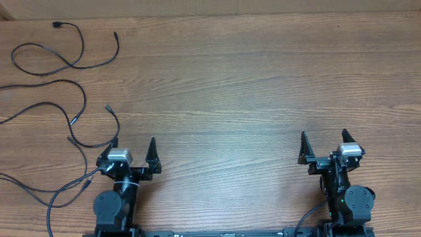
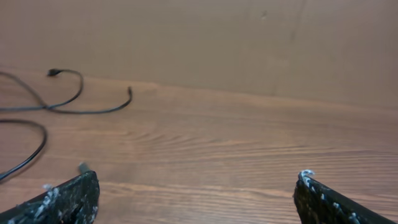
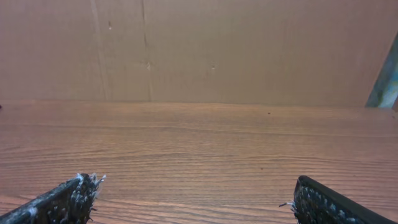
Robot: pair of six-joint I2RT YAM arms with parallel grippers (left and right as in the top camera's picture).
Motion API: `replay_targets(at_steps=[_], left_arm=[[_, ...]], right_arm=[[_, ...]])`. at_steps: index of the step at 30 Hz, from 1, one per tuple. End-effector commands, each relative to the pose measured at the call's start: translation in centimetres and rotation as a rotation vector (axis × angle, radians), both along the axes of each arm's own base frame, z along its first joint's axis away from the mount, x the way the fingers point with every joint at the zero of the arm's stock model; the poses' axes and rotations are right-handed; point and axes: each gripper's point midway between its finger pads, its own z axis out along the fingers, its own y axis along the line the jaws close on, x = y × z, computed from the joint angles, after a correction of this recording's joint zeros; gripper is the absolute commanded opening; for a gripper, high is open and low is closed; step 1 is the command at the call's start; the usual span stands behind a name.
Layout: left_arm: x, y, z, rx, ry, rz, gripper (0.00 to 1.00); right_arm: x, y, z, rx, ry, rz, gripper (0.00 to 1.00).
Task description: Untangle cables
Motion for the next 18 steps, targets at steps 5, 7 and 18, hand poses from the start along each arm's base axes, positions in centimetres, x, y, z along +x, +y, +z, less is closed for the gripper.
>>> replay_targets(at_steps=[5, 7, 18], left_arm=[[-0.03, 1.38, -0.11, 0.11, -0.002, 0.076, 1.0], [-0.03, 1.33, -0.18, 0.116, 0.0, 0.07, 1.0], [-0.03, 1.44, -0.1, 0.115, -0.002, 0.072, 1.0]], right_arm=[[0.0, -0.13, -0.09, -0.001, -0.008, -0.006, 1.0], [0.0, -0.13, -0.09, -0.001, -0.008, -0.006, 1.0], [0.0, -0.13, -0.09, -0.001, -0.008, -0.006, 1.0]])
